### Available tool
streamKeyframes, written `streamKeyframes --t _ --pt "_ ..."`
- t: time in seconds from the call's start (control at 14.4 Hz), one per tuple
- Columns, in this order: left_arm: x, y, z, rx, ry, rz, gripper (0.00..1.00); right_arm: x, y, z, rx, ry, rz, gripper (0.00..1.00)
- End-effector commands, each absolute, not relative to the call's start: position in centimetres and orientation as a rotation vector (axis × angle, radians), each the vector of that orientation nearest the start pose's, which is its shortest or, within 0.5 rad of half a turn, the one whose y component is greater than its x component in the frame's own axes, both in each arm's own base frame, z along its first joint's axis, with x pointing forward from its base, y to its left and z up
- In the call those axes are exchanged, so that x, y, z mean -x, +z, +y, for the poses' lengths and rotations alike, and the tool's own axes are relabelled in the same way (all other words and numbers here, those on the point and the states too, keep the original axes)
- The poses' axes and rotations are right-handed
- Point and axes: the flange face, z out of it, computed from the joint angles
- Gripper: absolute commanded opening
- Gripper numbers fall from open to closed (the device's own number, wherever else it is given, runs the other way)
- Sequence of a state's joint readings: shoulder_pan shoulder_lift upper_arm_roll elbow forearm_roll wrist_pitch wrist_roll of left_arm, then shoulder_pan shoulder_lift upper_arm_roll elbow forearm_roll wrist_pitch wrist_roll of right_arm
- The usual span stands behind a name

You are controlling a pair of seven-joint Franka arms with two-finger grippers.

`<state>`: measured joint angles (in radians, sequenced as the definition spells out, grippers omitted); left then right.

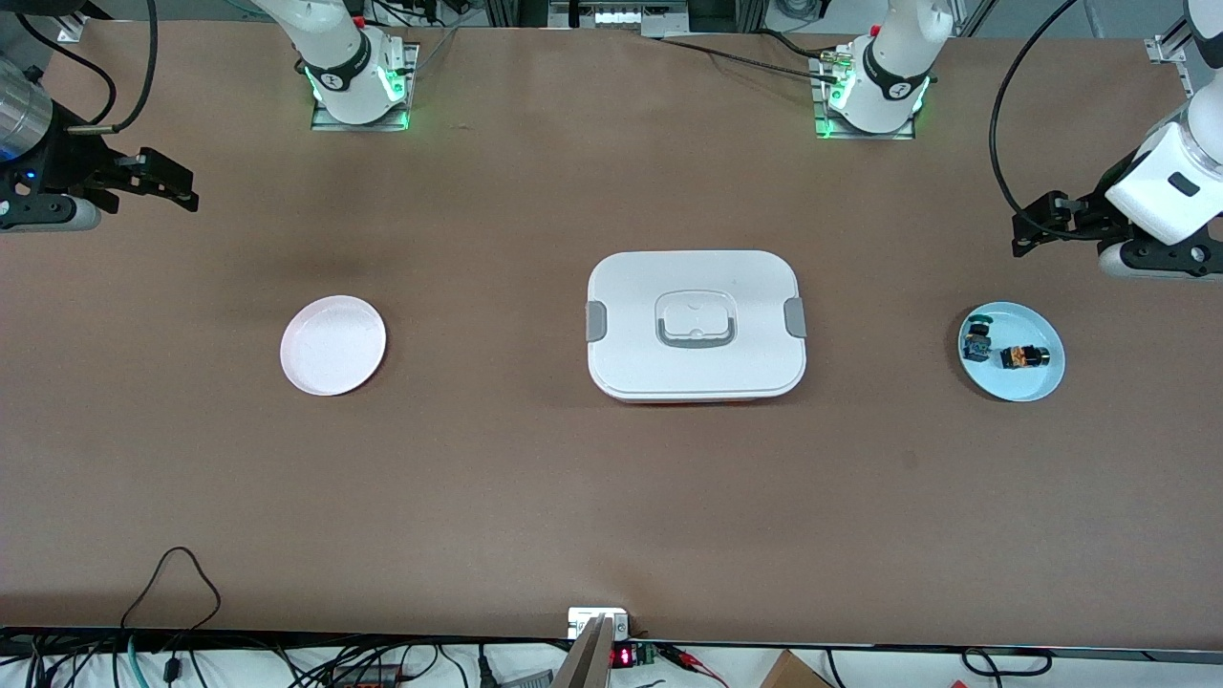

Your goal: Transfer orange switch to right arm and place

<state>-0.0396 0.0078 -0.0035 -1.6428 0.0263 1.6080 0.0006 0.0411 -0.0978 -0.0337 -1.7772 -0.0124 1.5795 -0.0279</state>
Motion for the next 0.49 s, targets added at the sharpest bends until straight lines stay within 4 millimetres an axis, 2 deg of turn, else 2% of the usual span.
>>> streamKeyframes --t 0.0,0.42 --pt "-56.14 59.51 -2.17 3.116 0.073 0.047 1.0 -51.6 58.11 0.23 3.157 0.168 -0.073 1.0" --pt "-56.06 59.45 -1.91 3.116 0.085 0.039 1.0 -51.6 58.1 0.23 3.157 0.168 -0.073 1.0"
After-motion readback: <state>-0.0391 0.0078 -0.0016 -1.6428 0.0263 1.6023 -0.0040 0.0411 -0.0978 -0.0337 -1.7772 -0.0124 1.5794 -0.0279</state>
